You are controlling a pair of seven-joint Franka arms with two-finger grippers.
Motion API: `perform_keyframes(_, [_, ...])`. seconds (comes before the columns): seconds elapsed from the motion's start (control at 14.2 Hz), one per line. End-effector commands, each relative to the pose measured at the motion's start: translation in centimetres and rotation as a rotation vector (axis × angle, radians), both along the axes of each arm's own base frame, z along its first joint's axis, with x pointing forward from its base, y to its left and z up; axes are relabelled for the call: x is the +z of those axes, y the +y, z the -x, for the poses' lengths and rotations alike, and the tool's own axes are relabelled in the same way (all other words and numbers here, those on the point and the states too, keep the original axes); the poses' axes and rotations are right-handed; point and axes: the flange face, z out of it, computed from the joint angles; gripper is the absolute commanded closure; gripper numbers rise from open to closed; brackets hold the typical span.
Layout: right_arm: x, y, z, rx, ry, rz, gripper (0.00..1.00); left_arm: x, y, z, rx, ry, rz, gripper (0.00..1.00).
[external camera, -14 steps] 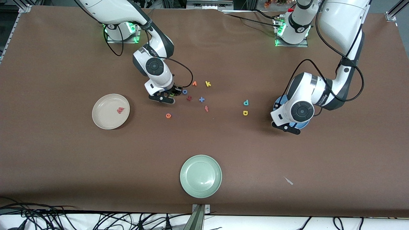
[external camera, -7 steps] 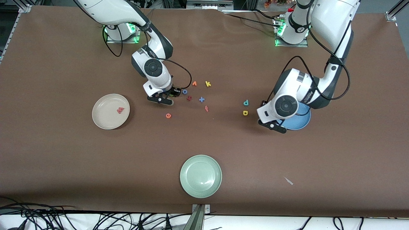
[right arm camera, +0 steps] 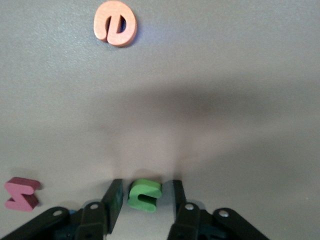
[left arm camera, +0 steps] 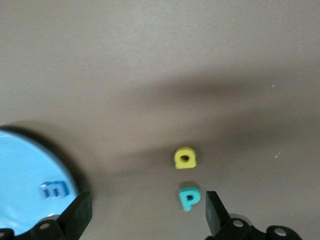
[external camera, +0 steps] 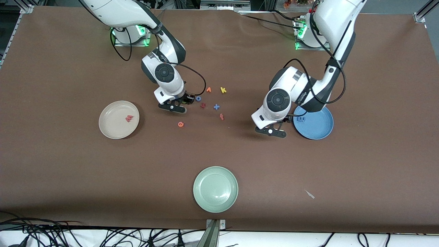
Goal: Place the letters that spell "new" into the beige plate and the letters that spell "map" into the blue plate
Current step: 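Carry the n to the beige plate while the left gripper grasps the yellow a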
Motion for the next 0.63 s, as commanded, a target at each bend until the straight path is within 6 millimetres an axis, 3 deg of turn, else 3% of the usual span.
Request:
perform_keyframes(0.0, [-0.8, 0.6, -0.1, 0.016, -0.014, -0.016, 0.54, -2.1, 0.4, -0.7, 0.073, 0.042, 0.043, 0.0])
perform_keyframes(0.35, [-0.8, 0.7, 0.0, 0.02, -0.013, -0.015, 0.66, -4.4, -0.3, -0.5, 0.084, 0.018, 0.082, 0.01])
perform_keyframes(0.42, [-0.8, 0.7, 0.0, 0.02, -0.014, -0.014, 0.69, -4.8, -0.4, -0.5, 0.094, 0.013, 0.083, 0.1])
perform_keyframes(0.56, [-0.8, 0.7, 0.0, 0.023, -0.013, -0.013, 0.74, -5.5, -1.1, 0.0, 0.152, 0.009, 0.061, 0.11])
